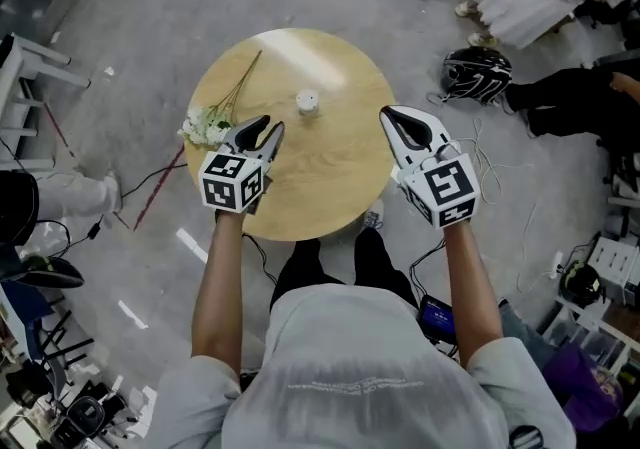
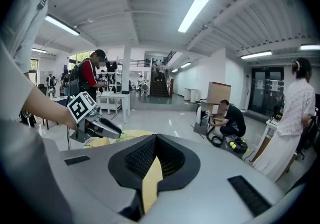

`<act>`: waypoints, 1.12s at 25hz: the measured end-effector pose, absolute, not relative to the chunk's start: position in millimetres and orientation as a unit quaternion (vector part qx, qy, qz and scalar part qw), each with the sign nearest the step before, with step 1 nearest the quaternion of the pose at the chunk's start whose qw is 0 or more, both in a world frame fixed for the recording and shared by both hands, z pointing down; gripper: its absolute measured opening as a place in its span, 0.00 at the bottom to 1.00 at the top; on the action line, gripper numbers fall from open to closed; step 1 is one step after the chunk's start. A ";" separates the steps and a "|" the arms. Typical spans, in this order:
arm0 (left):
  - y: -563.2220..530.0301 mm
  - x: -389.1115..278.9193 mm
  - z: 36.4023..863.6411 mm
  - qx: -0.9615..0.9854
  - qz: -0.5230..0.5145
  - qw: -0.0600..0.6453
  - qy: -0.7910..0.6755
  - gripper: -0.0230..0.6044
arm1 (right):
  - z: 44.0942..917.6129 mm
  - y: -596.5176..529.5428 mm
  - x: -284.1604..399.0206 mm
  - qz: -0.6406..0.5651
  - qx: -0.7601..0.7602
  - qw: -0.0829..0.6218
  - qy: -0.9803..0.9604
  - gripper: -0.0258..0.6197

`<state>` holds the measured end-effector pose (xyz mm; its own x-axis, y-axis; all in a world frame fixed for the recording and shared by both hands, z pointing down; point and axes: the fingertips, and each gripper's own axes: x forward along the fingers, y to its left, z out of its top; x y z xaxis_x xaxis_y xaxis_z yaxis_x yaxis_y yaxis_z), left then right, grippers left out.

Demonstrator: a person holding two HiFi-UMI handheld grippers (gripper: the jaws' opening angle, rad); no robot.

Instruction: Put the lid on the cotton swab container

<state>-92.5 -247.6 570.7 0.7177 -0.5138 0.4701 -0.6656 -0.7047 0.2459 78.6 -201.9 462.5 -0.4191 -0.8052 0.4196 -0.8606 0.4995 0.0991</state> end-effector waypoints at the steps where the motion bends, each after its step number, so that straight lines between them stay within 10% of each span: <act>1: -249.9 -90.4 579.7 0.901 0.193 0.209 -0.328 0.26 | 468.9 -204.1 82.2 0.070 0.494 0.214 -0.840 0.08; 12: -254.6 -82.2 670.4 0.863 0.236 0.290 -0.340 0.43 | 517.3 -215.9 89.1 0.103 0.464 0.235 -0.848 0.08; 28: -272.2 -77.4 693.1 0.809 0.105 0.464 -0.346 0.31 | 532.8 -232.1 82.2 0.116 0.456 0.245 -0.848 0.08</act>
<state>-77.4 -272.2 693.1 0.7387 -0.4620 0.4907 -0.6569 -0.3302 0.6779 82.2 -232.1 532.8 -0.4637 -0.7163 0.5215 -0.8299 0.5572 0.0275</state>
